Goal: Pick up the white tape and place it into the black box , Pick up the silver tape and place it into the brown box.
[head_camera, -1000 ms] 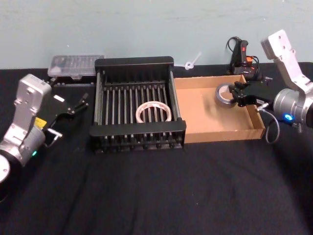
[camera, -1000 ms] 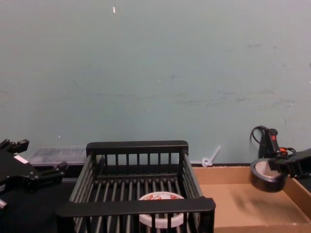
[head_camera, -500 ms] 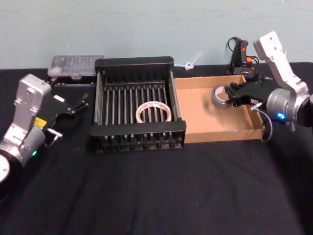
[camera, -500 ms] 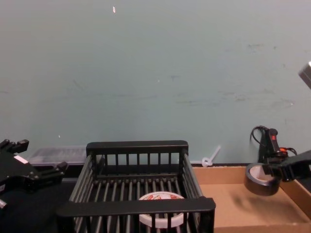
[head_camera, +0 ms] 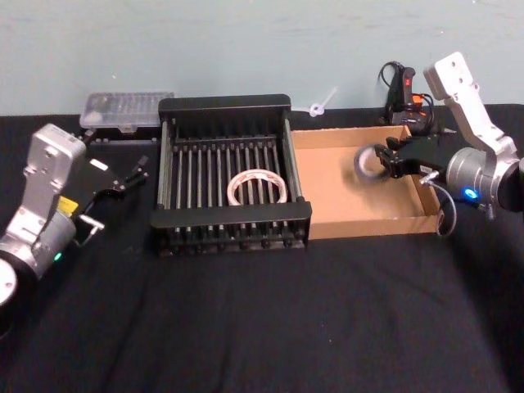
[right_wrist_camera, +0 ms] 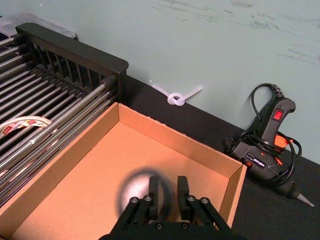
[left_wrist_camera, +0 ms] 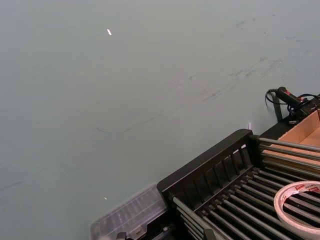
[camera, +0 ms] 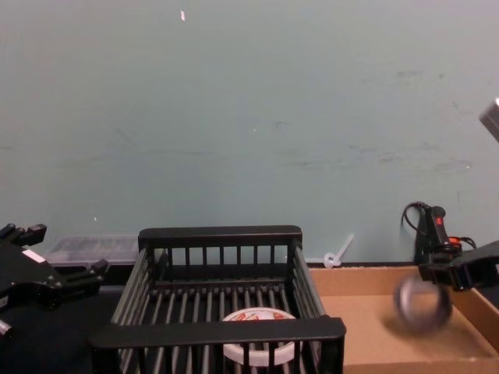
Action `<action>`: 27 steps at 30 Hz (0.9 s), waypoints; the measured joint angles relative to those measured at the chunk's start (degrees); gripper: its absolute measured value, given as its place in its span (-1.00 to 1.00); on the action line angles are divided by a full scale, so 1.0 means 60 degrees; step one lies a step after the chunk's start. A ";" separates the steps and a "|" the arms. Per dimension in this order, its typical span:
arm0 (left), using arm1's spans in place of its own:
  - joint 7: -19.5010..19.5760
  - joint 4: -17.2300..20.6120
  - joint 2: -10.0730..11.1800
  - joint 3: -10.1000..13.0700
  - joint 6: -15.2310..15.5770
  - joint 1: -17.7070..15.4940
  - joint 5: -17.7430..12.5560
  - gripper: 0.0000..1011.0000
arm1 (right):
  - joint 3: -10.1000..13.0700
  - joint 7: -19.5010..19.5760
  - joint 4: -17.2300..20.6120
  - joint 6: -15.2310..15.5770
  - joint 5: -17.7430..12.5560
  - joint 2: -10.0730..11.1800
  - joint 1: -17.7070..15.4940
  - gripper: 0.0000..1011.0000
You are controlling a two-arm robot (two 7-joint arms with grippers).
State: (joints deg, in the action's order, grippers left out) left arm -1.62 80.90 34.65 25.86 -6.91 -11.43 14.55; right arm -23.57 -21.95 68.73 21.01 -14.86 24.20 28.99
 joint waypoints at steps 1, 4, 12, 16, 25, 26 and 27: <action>0.0000 0.0000 0.0000 0.0000 0.0000 0.0000 0.0000 0.98 | 0.0000 0.0000 0.0000 0.0000 0.0000 0.0000 0.0000 -0.52; 0.0000 0.0000 0.0000 0.0000 0.0000 0.0000 0.0000 0.98 | 0.0000 0.0001 0.0003 0.0006 -0.0004 0.0003 -0.0003 -0.29; 0.0000 0.0000 0.0000 0.0000 0.0000 0.0000 0.0000 0.98 | 0.0000 0.0009 0.0009 0.0015 -0.0010 0.0007 -0.0008 0.19; 0.0000 0.0000 0.0000 0.0000 0.0000 0.0000 0.0000 0.98 | 0.0000 0.0011 0.0015 0.0020 -0.0015 0.0007 -0.0012 0.43; 0.0000 0.0000 0.0000 0.0000 0.0000 0.0000 0.0000 0.98 | 0.0000 0.0012 0.0017 0.0023 -0.0016 0.0007 -0.0012 0.94; 0.0000 0.0000 0.0000 0.0000 0.0000 0.0000 0.0000 0.98 | 0.0000 0.0011 0.0017 0.0022 -0.0016 0.0007 -0.0012 0.97; 0.0000 0.0000 0.0000 0.0000 0.0000 0.0000 0.0000 0.98 | 0.0000 0.0011 0.0017 0.0022 -0.0016 0.0007 -0.0012 0.98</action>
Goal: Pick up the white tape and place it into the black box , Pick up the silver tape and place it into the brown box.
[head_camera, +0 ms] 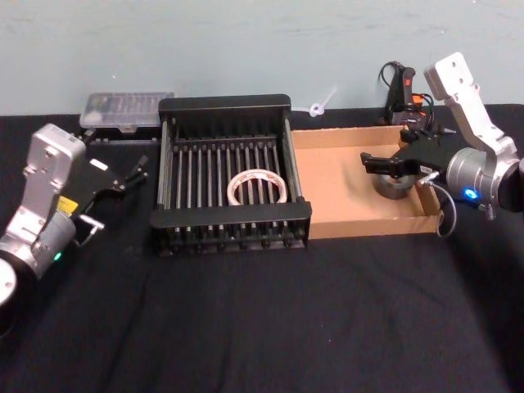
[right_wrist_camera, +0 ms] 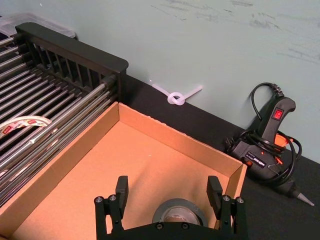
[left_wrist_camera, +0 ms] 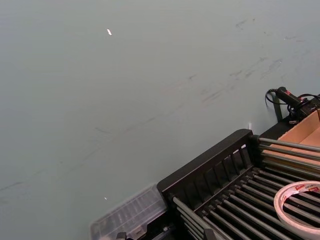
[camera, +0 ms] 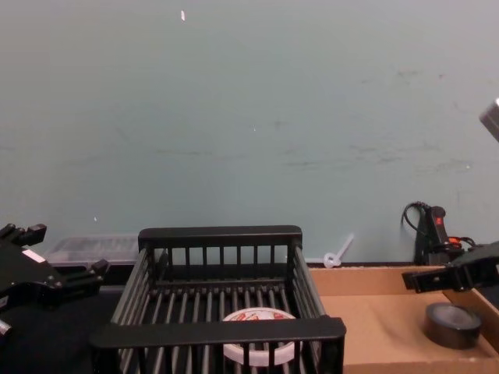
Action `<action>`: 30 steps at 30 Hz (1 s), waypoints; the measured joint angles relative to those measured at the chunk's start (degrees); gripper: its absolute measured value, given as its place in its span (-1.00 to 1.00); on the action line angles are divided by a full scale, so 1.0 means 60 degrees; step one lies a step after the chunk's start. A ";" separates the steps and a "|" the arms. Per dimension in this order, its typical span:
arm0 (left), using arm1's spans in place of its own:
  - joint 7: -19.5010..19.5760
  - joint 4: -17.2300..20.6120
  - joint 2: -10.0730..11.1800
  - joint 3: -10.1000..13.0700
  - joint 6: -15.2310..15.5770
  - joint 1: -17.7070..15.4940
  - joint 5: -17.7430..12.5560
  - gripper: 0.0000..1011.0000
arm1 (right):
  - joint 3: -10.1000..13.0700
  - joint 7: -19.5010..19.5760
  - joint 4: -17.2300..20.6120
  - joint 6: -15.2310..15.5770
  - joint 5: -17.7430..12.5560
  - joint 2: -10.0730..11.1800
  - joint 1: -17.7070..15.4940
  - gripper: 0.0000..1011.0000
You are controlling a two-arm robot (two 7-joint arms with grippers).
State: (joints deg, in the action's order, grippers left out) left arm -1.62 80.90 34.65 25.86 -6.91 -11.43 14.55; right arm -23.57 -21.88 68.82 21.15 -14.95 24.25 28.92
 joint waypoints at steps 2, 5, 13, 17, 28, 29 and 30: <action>0.0000 0.0000 0.0000 0.0000 0.0000 0.0000 -0.0001 0.98 | 0.0000 0.0000 0.0000 0.0000 0.0000 0.0000 0.0000 0.98; 0.0000 0.0000 0.0000 0.0000 0.0000 -0.0001 -0.0001 0.98 | 0.0000 -0.0001 0.0000 0.0000 0.0001 0.0000 0.0000 0.98; 0.0000 0.0000 0.0000 0.0000 0.0000 0.0000 0.0000 0.98 | 0.0000 -0.0001 0.0000 0.0000 0.0000 0.0000 0.0000 0.98; 0.0000 0.0000 0.0000 0.0000 0.0000 0.0000 0.0000 0.98 | 0.0134 0.0106 0.0158 -0.0054 0.0017 -0.0012 -0.0146 0.98; 0.0000 0.0000 0.0000 -0.0001 0.0000 0.0000 0.0000 0.98 | 0.1180 0.1824 0.1415 -0.1252 0.0311 -0.0267 -0.1569 0.98; 0.0000 0.0000 0.0000 0.0000 0.0000 0.0000 0.0000 0.98 | 0.1314 0.2102 0.1535 -0.1504 0.0393 -0.0326 -0.1787 0.98; 0.0000 0.0000 0.0000 0.0000 0.0000 0.0000 -0.0001 0.98 | 0.1375 0.2227 0.1596 -0.1633 0.0431 -0.0355 -0.1897 0.98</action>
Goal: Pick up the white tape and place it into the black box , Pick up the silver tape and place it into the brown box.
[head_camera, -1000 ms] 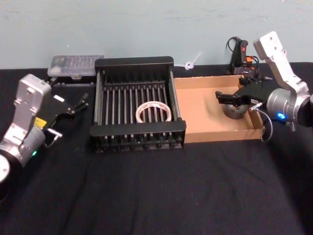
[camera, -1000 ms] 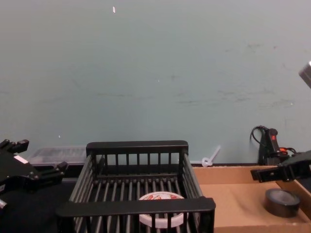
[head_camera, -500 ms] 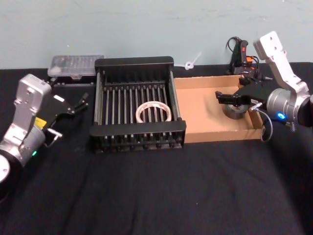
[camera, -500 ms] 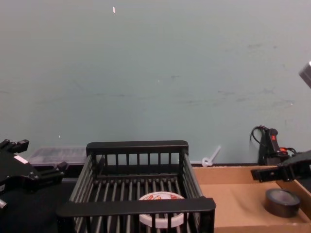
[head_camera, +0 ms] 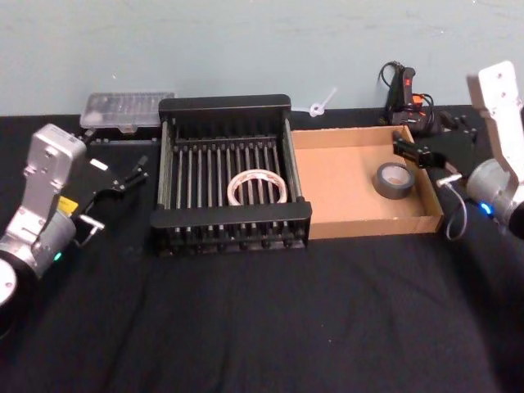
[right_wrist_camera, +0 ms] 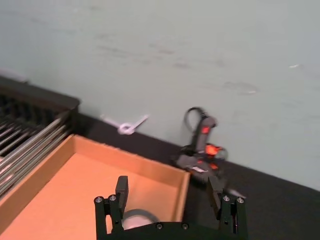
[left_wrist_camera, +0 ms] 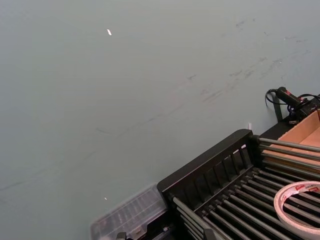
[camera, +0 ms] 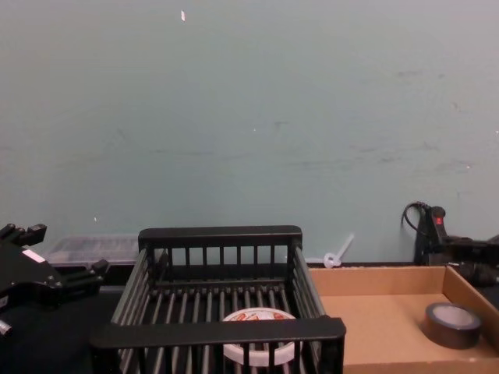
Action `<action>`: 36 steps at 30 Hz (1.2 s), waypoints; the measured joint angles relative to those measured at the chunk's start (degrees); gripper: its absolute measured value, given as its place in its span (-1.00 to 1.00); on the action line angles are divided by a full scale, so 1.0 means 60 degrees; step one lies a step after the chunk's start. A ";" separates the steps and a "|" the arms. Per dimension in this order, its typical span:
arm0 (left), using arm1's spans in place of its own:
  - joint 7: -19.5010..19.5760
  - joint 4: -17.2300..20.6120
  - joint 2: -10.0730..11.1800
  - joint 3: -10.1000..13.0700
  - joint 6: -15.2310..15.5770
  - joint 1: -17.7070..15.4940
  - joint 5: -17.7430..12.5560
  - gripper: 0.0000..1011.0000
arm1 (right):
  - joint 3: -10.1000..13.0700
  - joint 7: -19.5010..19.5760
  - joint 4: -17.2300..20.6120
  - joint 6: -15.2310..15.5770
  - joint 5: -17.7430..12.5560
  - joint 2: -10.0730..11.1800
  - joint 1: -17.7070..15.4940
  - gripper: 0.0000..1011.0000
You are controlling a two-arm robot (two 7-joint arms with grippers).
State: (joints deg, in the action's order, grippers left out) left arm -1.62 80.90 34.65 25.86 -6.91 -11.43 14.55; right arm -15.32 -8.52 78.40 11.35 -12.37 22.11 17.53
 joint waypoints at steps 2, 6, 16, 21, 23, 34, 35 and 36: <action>0.0000 0.0000 0.0000 0.0000 0.0000 0.0000 0.0000 0.98 | 0.0197 0.0372 0.0142 -0.0469 0.0126 -0.0097 -0.0322 0.98; 0.0000 0.0000 0.0000 0.0001 0.0000 0.0000 0.0000 0.98 | 0.0391 0.0677 0.0221 -0.0993 0.0261 -0.0188 -0.0689 0.98; 0.0000 0.0000 0.0000 0.0000 -0.0001 0.0000 0.0000 0.98 | 0.0689 0.1028 0.0349 -0.1896 0.0762 -0.0229 -0.1593 0.98; 0.0000 0.0000 0.0000 0.0001 0.0000 0.0001 0.0001 0.98 | 0.0847 0.1083 0.0393 -0.1885 0.0811 -0.0310 -0.1759 0.98; 0.0000 0.0000 0.0000 0.0000 0.0000 0.0000 0.0000 0.98 | 0.0843 0.1084 0.0395 -0.1884 0.0813 -0.0307 -0.1757 0.98; 0.0000 0.0000 0.0000 0.0000 0.0000 0.0000 0.0000 0.98 | 0.0809 0.1075 0.0395 -0.1876 0.0813 -0.0288 -0.1729 0.98; 0.0000 0.0000 0.0000 0.0000 0.0000 0.0000 0.0000 0.98 | 0.0808 0.1075 0.0395 -0.1875 0.0813 -0.0287 -0.1726 0.98; 0.0000 0.0000 0.0000 0.0001 0.0000 0.0000 0.0000 0.98 | 0.0804 0.1073 0.0395 -0.1874 0.0812 -0.0286 -0.1724 0.98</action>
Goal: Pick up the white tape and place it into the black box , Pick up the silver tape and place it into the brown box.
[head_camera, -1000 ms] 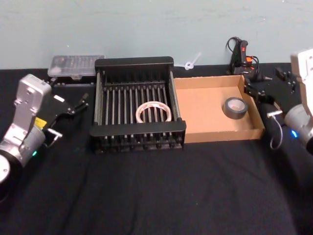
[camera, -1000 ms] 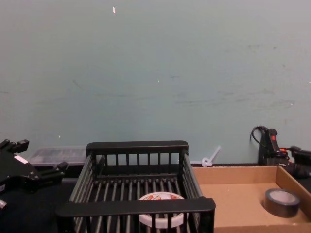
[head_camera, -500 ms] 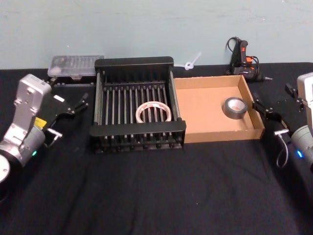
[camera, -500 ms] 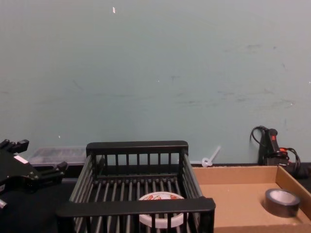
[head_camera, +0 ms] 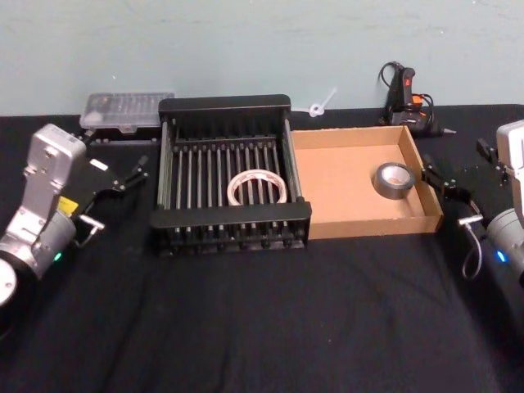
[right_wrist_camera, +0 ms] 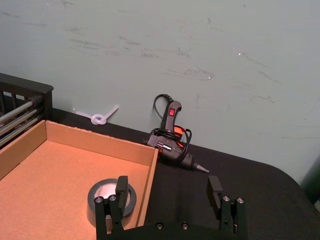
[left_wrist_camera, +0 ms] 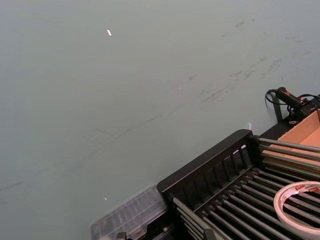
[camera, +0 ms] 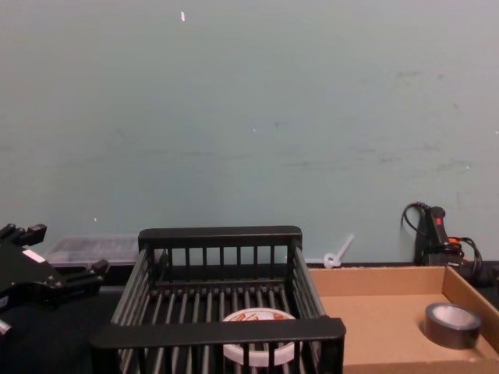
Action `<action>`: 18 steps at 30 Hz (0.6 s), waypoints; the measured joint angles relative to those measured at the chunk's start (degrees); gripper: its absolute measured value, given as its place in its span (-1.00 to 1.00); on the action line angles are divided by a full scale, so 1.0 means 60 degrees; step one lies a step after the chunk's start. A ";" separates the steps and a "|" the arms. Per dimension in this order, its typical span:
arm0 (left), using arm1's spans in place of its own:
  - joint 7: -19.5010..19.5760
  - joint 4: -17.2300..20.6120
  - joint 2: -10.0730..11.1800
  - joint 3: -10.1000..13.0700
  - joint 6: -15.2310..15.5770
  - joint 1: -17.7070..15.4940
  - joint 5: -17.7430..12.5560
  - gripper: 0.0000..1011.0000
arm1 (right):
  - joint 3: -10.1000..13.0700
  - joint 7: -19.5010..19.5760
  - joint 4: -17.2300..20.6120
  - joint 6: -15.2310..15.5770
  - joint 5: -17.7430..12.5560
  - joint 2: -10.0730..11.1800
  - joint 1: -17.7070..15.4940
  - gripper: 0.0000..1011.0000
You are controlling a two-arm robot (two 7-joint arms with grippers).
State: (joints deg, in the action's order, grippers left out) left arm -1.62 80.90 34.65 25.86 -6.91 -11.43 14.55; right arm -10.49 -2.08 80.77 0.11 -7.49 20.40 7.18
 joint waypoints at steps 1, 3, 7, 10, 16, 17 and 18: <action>0.0000 0.0000 0.0000 0.0000 0.0000 0.0000 0.0000 0.98 | -0.0002 -0.0001 0.0000 0.0001 0.0000 0.0001 0.0001 0.98; 0.0000 0.0000 0.0000 0.0000 0.0000 0.0000 0.0000 0.98 | -0.0006 -0.0003 -0.0001 0.0003 -0.0001 0.0002 0.0004 0.98; 0.0000 0.0000 0.0000 -0.0001 0.0000 0.0000 0.0000 0.98 | -0.0009 -0.0008 -0.0003 0.0004 -0.0004 0.0005 0.0008 0.98; 0.0000 0.0000 0.0000 0.0000 0.0000 0.0000 0.0000 0.98 | -0.0012 -0.0011 -0.0006 0.0004 -0.0006 0.0007 0.0010 0.98; 0.0000 0.0000 0.0000 0.0000 0.0000 -0.0001 0.0000 0.98 | -0.0018 -0.0014 -0.0011 0.0004 -0.0008 0.0012 0.0016 0.98; 0.0000 0.0000 0.0000 0.0000 0.0000 0.0000 0.0000 0.98 | -0.0018 -0.0014 -0.0011 0.0004 -0.0007 0.0012 0.0017 0.98; 0.0000 0.0000 0.0000 0.0000 0.0000 0.0000 0.0000 0.98 | -0.0019 -0.0014 -0.0011 0.0004 -0.0008 0.0013 0.0017 0.98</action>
State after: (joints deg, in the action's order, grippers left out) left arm -1.62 80.90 34.65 25.86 -6.91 -11.43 14.55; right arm -10.60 -2.16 80.70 0.13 -7.54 20.47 7.29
